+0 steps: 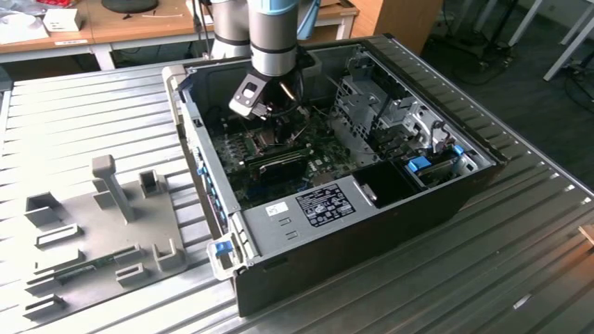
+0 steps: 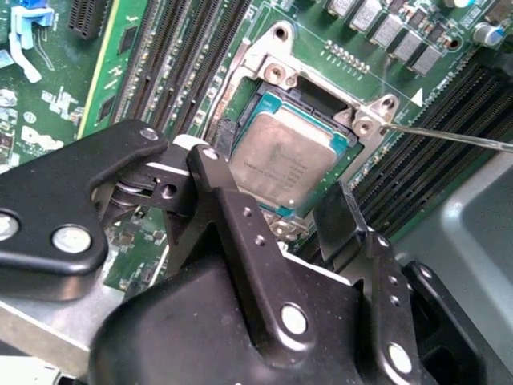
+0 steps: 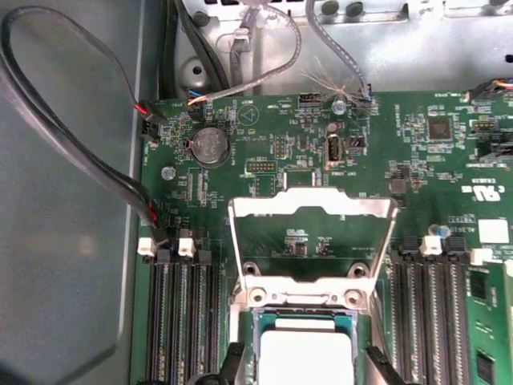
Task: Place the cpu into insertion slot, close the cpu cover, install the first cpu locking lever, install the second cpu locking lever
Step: 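Place the cpu into insertion slot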
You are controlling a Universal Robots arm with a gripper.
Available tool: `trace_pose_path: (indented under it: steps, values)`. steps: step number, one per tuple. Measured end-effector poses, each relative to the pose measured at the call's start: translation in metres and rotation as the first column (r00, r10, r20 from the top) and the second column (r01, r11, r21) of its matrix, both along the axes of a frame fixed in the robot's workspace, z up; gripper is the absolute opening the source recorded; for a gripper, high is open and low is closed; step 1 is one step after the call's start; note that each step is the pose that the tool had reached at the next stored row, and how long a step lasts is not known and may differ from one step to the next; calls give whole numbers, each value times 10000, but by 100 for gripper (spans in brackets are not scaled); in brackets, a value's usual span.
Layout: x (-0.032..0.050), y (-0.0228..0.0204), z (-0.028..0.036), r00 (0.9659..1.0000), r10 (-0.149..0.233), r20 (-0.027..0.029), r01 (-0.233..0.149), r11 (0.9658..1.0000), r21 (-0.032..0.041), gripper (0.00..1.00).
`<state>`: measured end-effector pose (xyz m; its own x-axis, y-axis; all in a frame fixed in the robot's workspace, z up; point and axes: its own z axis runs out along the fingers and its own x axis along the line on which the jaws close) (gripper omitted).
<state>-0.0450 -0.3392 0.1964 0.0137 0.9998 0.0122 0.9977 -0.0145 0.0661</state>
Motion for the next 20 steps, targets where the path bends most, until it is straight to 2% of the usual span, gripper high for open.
trace_pose_path:
  steps: [13,20]
  values:
    - [0,1,198,10000,0,0,0,10000,0,67]
    - [0,1,216,10000,1,1,-1,10000,1,67]
